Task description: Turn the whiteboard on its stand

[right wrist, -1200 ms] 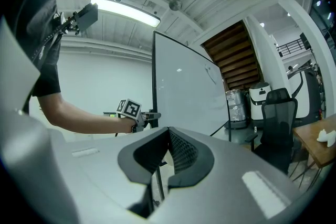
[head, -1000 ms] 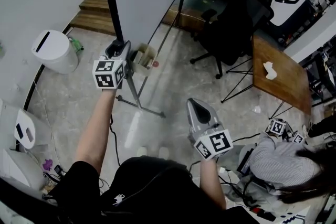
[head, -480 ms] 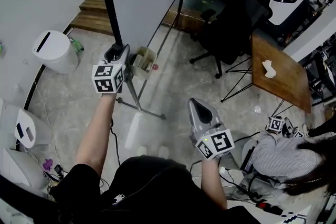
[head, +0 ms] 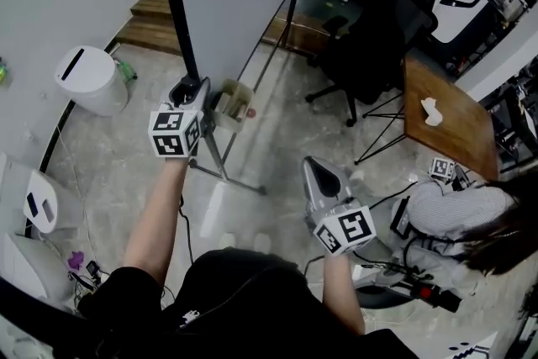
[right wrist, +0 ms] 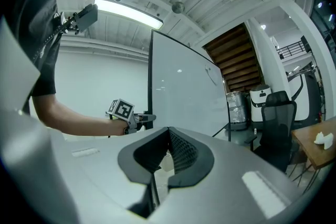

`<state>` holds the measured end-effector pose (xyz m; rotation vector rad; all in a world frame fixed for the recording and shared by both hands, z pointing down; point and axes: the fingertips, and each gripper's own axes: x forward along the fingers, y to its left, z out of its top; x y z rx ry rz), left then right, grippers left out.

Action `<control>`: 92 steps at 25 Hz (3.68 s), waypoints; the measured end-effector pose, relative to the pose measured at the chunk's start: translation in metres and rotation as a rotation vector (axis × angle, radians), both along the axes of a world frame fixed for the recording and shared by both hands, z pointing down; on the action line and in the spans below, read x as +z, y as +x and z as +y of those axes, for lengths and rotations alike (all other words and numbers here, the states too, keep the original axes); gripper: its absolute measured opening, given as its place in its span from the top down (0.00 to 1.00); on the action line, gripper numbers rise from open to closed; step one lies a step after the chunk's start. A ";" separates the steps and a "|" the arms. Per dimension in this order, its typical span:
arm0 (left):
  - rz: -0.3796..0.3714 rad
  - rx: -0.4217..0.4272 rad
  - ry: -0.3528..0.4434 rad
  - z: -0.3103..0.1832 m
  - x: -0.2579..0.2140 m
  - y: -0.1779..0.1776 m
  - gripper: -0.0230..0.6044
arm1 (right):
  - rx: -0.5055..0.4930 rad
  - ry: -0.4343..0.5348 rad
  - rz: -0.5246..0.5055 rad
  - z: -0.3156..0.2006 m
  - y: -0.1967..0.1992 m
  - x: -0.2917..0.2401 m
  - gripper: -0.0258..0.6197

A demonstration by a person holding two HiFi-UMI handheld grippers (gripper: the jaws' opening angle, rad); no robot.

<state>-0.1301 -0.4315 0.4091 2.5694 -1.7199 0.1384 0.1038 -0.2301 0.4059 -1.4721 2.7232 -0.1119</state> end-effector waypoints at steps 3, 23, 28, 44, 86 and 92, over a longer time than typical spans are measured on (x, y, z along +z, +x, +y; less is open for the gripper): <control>0.003 0.003 0.004 0.044 -0.007 -0.018 0.68 | -0.001 0.010 0.004 0.038 -0.019 -0.007 0.95; -0.004 -0.008 -0.022 0.074 0.004 -0.004 0.68 | -0.003 0.011 0.005 0.030 0.001 0.004 0.95; -0.013 -0.002 -0.019 0.082 0.002 -0.003 0.68 | 0.001 0.008 0.004 0.027 0.003 0.002 0.95; -0.047 0.018 0.014 0.080 0.001 -0.001 0.66 | -0.019 0.014 -0.009 0.012 -0.010 -0.001 0.95; -0.022 0.325 0.139 0.167 -0.029 0.110 0.95 | 0.009 0.037 0.018 0.034 -0.013 -0.005 0.95; 0.005 0.335 0.067 0.170 -0.003 0.115 0.96 | 0.010 0.026 0.023 0.034 -0.013 0.000 0.95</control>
